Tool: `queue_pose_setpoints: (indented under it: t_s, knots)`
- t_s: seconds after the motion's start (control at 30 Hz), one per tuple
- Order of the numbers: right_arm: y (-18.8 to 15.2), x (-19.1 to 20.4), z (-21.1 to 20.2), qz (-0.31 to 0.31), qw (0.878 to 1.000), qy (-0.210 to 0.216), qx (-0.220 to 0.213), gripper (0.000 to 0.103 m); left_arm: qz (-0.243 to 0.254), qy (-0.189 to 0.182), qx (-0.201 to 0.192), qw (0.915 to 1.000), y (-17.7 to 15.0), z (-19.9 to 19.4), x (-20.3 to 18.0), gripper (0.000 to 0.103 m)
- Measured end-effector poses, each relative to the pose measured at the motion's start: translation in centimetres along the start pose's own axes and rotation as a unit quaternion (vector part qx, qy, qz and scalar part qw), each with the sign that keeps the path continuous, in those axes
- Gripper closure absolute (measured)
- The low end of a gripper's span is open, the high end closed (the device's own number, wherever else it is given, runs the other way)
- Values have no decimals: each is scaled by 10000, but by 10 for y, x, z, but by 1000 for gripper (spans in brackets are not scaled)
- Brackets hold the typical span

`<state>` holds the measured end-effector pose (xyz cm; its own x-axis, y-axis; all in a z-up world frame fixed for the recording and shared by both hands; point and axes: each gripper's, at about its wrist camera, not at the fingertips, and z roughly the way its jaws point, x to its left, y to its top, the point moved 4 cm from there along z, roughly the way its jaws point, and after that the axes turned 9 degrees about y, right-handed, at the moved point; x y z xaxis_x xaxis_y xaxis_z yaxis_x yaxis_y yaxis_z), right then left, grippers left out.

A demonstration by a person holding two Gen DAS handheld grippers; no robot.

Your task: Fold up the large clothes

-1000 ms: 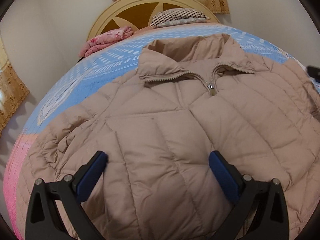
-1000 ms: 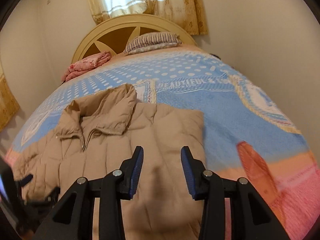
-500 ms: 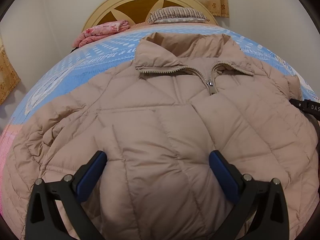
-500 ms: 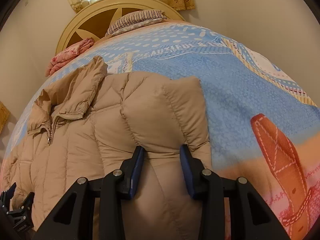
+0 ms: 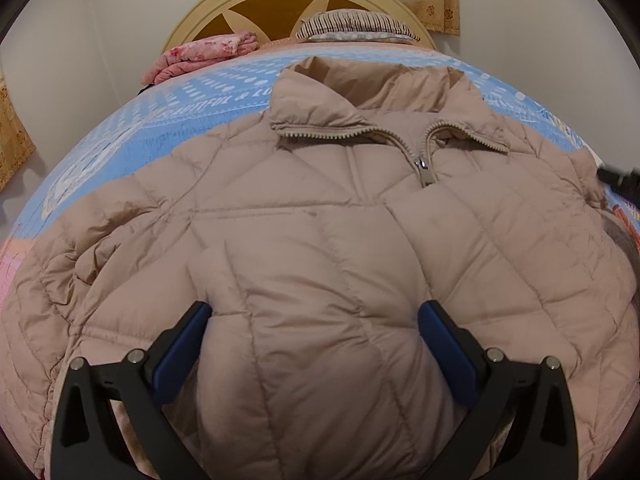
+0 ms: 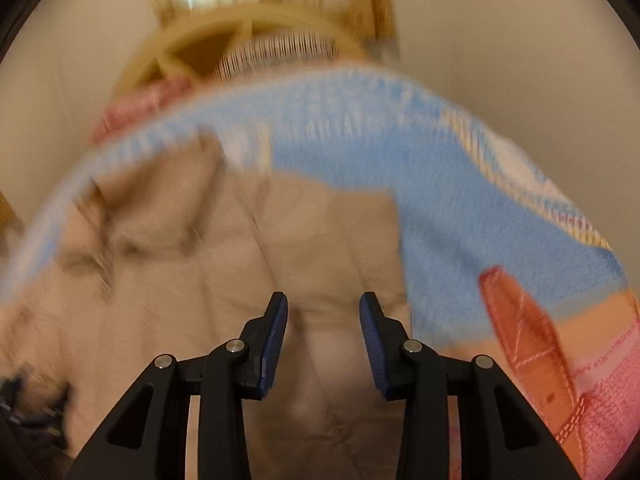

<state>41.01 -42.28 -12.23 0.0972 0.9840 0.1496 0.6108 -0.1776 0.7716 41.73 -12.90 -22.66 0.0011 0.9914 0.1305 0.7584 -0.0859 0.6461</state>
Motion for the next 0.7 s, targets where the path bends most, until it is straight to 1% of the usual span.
queue_pose_setpoints:
  t_s: [0.03,0.07,0.1,0.13,0.17,0.2,0.23,0.27,0.33,0.4,0.43,0.5,0.53,0.6,0.63,0.7]
  knots:
    - [3,4,0,-132,9999,-54,-23,65,-4,-3,2,10000,0,0,0,0]
    - [4,8,6,-245,9997,-74,56,65,-13,-12,2,10000,0,0,0,0]
    - [4,10,15,-321,9992,-95,200,65,-24,-24,3,10000,0,0,1,0]
    - [2,10,25,-371,9985,-202,342,65,-35,-34,1,10000,0,0,1,0]
    - [-1,5,36,-355,9975,-327,520,65,-50,-49,3,10000,0,0,1,0]
    - [-10,-3,52,-204,9954,-351,871,65,-71,-78,1,9999,0,0,2,0]
    - [-16,-10,60,-24,9947,-221,1002,65,-77,-82,1,9999,0,0,2,0]
    - [-15,-10,61,-1,9951,-203,972,65,-74,-78,5,9999,0,0,1,0]
    - [-14,-7,62,-175,9933,-306,1100,65,-76,-82,11,9999,1,1,2,0]
    - [-11,-2,53,-305,9918,-443,1160,65,-94,-101,26,9999,1,0,2,0]
    - [-10,1,45,-221,9925,-398,1138,65,-98,-109,27,9999,1,1,3,0]
    - [-4,10,20,2,9949,-64,1002,63,-108,-124,32,9999,1,1,3,0]
    - [-5,20,8,6,9953,80,969,63,-107,-124,29,9999,0,1,3,0]
    - [-12,49,-13,-307,9938,404,991,63,-108,-125,30,9999,0,1,3,0]
    - [-20,63,-18,-505,9919,496,1053,63,-111,-129,33,9998,0,1,3,0]
    - [-37,77,-21,-754,9887,519,1191,63,-124,-143,38,9998,0,1,4,0]
